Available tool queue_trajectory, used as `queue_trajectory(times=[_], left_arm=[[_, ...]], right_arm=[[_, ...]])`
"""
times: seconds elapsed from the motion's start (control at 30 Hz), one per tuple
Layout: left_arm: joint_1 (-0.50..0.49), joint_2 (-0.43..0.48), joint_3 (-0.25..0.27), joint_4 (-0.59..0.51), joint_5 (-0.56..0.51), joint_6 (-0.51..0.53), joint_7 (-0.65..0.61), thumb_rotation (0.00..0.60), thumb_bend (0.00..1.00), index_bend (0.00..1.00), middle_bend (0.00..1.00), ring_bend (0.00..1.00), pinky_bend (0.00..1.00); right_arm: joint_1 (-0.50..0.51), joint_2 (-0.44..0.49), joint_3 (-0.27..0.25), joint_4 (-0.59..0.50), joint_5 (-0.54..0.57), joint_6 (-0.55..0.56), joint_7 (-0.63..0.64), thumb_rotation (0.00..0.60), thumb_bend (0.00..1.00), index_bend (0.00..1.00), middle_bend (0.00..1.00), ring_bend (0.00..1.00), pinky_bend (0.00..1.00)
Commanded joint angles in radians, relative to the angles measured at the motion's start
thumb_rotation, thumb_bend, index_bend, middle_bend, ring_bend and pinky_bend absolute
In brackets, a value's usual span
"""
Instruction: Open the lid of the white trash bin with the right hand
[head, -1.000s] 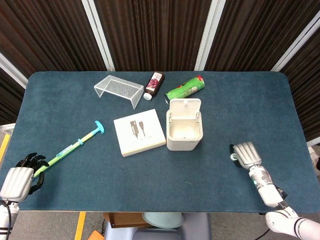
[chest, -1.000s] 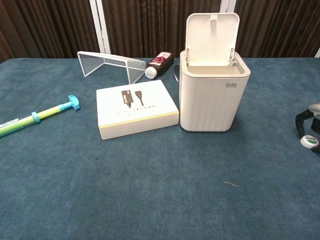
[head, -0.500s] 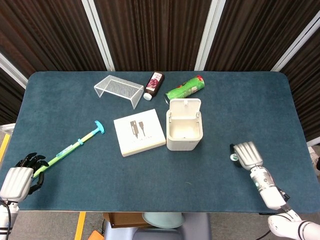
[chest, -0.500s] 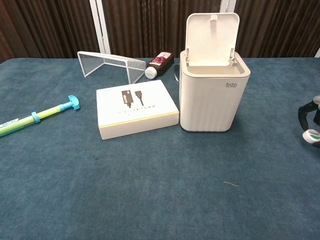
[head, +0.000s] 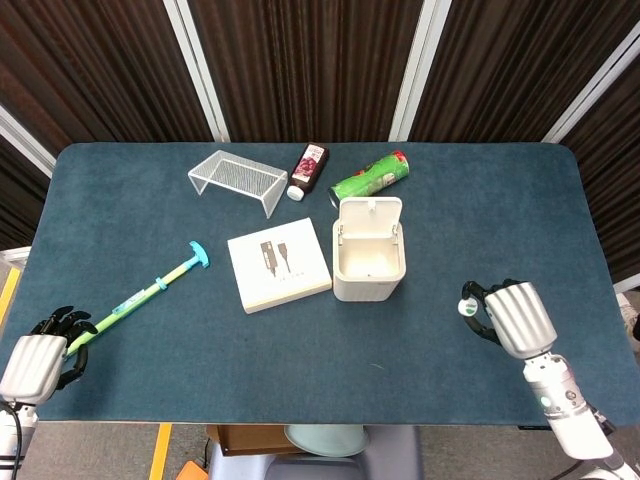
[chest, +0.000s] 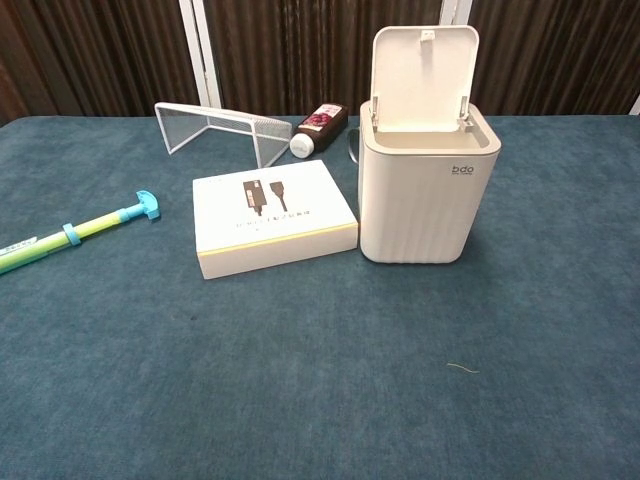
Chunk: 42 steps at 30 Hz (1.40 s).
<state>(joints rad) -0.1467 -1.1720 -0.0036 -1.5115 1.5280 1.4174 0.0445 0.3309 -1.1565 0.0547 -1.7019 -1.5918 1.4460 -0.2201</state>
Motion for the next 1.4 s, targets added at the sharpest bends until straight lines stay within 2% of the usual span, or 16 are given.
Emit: queue_trajectory(times=[0.03, 0.2, 0.33, 0.47, 0.67, 0.83, 1.07, 1.27, 1.4], left_arm=[[0.001, 0.001, 0.000, -0.001, 0.000, 0.002, -0.001, 0.600, 0.61, 0.41, 0.26, 0.15, 0.33], [0.002, 0.002, -0.002, 0.000, -0.002, 0.003, -0.002, 0.600, 0.61, 0.41, 0.26, 0.15, 0.33], [0.005, 0.006, -0.007, -0.001, -0.009, 0.009, -0.006, 0.600, 0.61, 0.41, 0.26, 0.15, 0.33], [0.006, 0.007, -0.007, 0.000, -0.009, 0.010, -0.006, 0.600, 0.61, 0.41, 0.26, 0.15, 0.33], [0.004, 0.008, -0.006, -0.001, -0.010, 0.005, -0.004, 0.600, 0.61, 0.41, 0.26, 0.15, 0.33], [0.005, 0.008, -0.007, 0.000, -0.010, 0.007, -0.005, 0.600, 0.61, 0.41, 0.26, 0.15, 0.33], [0.005, 0.008, -0.007, 0.000, -0.011, 0.005, -0.001, 0.600, 0.61, 0.41, 0.26, 0.15, 0.32], [0.006, 0.013, -0.008, -0.006, -0.017, 0.003, 0.013, 0.600, 0.61, 0.41, 0.26, 0.15, 0.33], [0.009, 0.015, -0.011, -0.009, -0.022, 0.008, 0.010, 0.600, 0.61, 0.41, 0.26, 0.15, 0.33]], right_arm=[[0.002, 0.020, 0.029, -0.051, -0.020, 0.010, 0.002, 0.600, 0.36, 0.77, 0.98, 0.94, 0.87], [0.021, 0.016, 0.056, -0.069, -0.006, -0.005, -0.016, 0.600, 0.36, 0.77, 0.98, 0.94, 0.87], [0.120, -0.040, 0.142, -0.082, 0.089, -0.119, -0.092, 0.600, 0.36, 0.77, 0.98, 0.94, 0.87], [0.183, -0.105, 0.183, -0.034, 0.125, -0.166, -0.156, 0.600, 0.36, 0.76, 0.98, 0.94, 0.87], [0.256, -0.189, 0.219, 0.040, 0.174, -0.225, -0.182, 0.600, 0.37, 0.76, 0.98, 0.94, 0.87], [0.294, -0.234, 0.233, 0.095, 0.191, -0.241, -0.185, 0.600, 0.37, 0.75, 0.98, 0.94, 0.87], [0.326, -0.266, 0.229, 0.149, 0.210, -0.275, -0.148, 0.600, 0.37, 0.64, 0.98, 0.94, 0.87], [0.340, -0.292, 0.218, 0.185, 0.202, -0.282, -0.095, 0.600, 0.36, 0.59, 0.98, 0.94, 0.87], [0.335, -0.294, 0.203, 0.204, 0.181, -0.263, -0.090, 0.600, 0.24, 0.48, 0.98, 0.94, 0.87]])
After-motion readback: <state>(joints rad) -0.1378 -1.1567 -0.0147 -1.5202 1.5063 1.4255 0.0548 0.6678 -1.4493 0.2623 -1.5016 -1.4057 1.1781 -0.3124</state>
